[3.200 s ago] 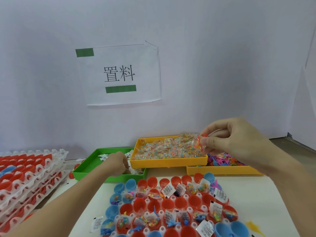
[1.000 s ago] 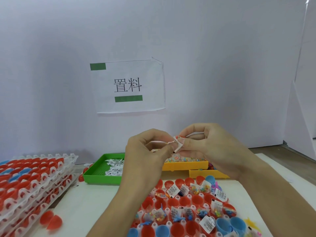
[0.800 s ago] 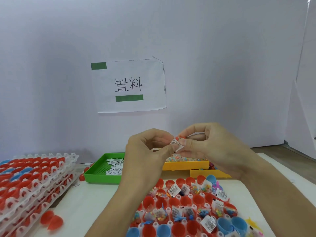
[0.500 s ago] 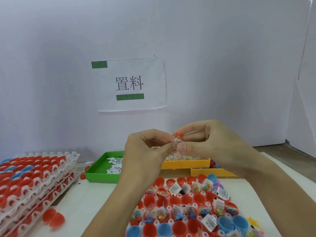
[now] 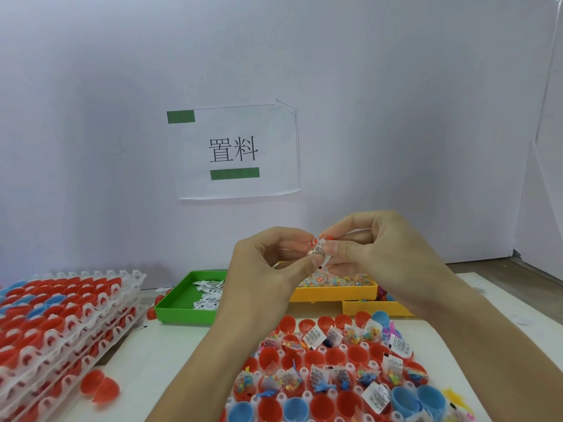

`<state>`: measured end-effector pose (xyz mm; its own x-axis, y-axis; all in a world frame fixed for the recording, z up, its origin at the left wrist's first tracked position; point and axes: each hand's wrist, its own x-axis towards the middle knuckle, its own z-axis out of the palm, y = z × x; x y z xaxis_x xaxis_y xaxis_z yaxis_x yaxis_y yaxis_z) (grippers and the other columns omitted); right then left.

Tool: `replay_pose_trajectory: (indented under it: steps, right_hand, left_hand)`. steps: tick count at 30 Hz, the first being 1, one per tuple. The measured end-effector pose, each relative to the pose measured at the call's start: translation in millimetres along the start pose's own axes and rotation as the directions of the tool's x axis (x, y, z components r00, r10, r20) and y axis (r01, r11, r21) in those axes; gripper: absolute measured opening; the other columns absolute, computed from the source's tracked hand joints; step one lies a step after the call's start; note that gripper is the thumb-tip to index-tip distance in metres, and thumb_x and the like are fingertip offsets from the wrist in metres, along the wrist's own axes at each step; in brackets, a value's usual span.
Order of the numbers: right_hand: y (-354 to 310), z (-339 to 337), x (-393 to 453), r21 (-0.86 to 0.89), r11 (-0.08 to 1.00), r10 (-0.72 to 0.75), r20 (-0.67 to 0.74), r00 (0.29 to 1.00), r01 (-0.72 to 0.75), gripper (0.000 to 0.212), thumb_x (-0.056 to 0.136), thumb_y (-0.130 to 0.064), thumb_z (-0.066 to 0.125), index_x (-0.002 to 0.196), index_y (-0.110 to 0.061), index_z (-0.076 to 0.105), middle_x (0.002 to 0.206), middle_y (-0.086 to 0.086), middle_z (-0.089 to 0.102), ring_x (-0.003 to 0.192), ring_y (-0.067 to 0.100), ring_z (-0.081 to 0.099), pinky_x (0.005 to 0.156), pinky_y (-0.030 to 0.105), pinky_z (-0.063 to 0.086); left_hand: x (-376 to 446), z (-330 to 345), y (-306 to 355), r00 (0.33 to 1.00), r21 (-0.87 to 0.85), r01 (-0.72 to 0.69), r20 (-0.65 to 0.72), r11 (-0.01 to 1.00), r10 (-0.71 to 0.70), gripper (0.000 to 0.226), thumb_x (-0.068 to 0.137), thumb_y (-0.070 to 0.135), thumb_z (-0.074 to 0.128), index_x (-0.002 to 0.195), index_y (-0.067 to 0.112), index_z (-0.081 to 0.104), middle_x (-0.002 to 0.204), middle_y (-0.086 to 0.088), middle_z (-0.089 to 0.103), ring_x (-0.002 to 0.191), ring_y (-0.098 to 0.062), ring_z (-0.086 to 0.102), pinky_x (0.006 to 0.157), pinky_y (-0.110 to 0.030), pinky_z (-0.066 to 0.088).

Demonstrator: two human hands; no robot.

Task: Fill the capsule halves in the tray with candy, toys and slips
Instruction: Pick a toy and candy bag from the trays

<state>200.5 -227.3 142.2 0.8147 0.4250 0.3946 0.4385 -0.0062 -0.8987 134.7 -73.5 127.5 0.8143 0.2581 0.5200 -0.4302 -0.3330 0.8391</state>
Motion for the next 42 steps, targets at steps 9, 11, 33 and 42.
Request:
replay_pose_trajectory:
  steps: [9, 11, 33, 42]
  right_hand:
    - [2.1, 3.4, -0.9, -0.063, 0.996, 0.061, 0.043, 0.997, -0.058, 0.006, 0.088, -0.017, 0.074, 0.094, -0.015, 0.074, 0.08, -0.006, 0.078, 0.073, 0.01, 0.076, 0.059, 0.013, 0.055]
    - [3.0, 3.3, -1.0, -0.137, 0.99, 0.031, 0.044, 0.999, -0.024, 0.004, 0.087, -0.021, 0.075, 0.091, -0.019, 0.075, 0.078, -0.012, 0.077, 0.071, 0.005, 0.074, 0.056, 0.009, 0.052]
    - [-2.7, -3.3, -7.2, -0.192, 0.977, -0.066, 0.13, 0.989, 0.091, 0.007, 0.085, -0.011, 0.076, 0.084, -0.018, 0.078, 0.075, -0.007, 0.077, 0.068, 0.008, 0.074, 0.059, 0.01, 0.053]
    - [-10.4, 0.2, -30.3, -0.221, 0.975, 0.062, 0.215, 0.975, -0.014, 0.009, 0.084, -0.006, 0.077, 0.084, -0.015, 0.077, 0.077, -0.003, 0.078, 0.072, 0.012, 0.076, 0.061, 0.016, 0.057]
  left_hand:
    - [1.7, -6.3, -3.7, 1.0, 0.055, 0.021, 0.011, 0.998, -0.021, 0.011, 0.077, 0.01, 0.079, 0.085, 0.017, 0.075, 0.074, 0.003, 0.075, 0.071, -0.01, 0.07, 0.066, -0.017, 0.056]
    - [2.2, -7.7, -4.4, 0.999, 0.069, 0.027, 0.021, 0.997, -0.028, 0.011, 0.077, 0.01, 0.079, 0.086, 0.016, 0.076, 0.075, 0.003, 0.075, 0.072, -0.011, 0.071, 0.067, -0.017, 0.056]
    - [-2.8, -17.1, 2.0, 0.992, 0.085, 0.04, 0.117, 0.996, -0.049, 0.018, 0.071, 0.009, 0.083, 0.085, 0.016, 0.075, 0.078, -0.004, 0.074, 0.076, -0.02, 0.072, 0.08, -0.042, 0.059]
    - [-40.0, -36.7, 3.7, 0.982, 0.165, 0.068, 0.164, 0.984, -0.095, 0.02, 0.077, 0.013, 0.08, 0.095, 0.017, 0.072, 0.086, 0.0, 0.075, 0.081, -0.009, 0.072, 0.076, -0.021, 0.058]
